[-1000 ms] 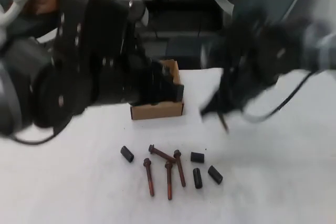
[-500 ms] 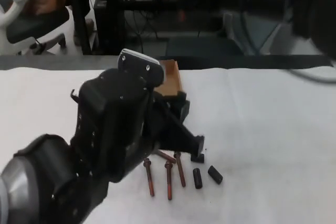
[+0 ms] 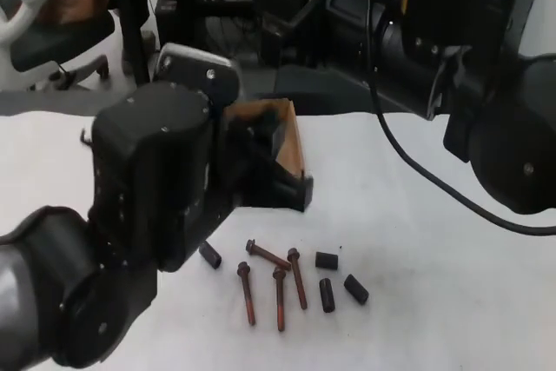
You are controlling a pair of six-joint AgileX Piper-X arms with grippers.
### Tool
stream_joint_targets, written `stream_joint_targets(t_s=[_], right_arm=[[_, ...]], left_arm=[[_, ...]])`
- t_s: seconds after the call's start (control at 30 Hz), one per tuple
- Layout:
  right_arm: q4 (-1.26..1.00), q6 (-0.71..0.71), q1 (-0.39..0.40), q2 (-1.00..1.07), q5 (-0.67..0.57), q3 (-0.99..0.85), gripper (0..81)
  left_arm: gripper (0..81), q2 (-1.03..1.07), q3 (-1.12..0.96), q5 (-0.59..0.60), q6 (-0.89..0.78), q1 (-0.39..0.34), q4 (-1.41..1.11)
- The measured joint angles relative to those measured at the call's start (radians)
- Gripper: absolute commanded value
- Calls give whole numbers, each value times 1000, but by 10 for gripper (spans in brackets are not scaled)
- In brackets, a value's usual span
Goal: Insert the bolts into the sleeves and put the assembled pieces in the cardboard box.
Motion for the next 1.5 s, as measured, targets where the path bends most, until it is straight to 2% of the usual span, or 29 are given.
stream_joint_targets(t_s=[0.13,0.3,0.43,0.53,0.7,0.9,1.03,1.2,1.5], right_arm=[[-11,0,-17,0,17,0,6],[-17,0,-32,0,5,0,6],[-17,0,-32,0,-38,0,6],[-17,2,-32,0,-65,0,6],[7,2,-18,0,-94,0,6],[9,2,10,0,-113,31,6],[9,2,35,0,-98,57,6],[-30,-18,67,-8,-20,106,6],[-73,-33,74,-13,22,146,6]], left_arm=[[18,-1,7,10,20,35,-27],[18,-9,93,-5,-18,94,-280],[18,-12,189,67,-11,97,-409],[18,-12,217,146,-23,97,-412],[18,-12,219,185,-91,97,-411],[18,-12,219,287,-106,97,-411],[18,-12,219,295,-106,97,-411],[18,-12,219,307,-110,97,-402],[18,-12,219,308,-126,97,-297]])
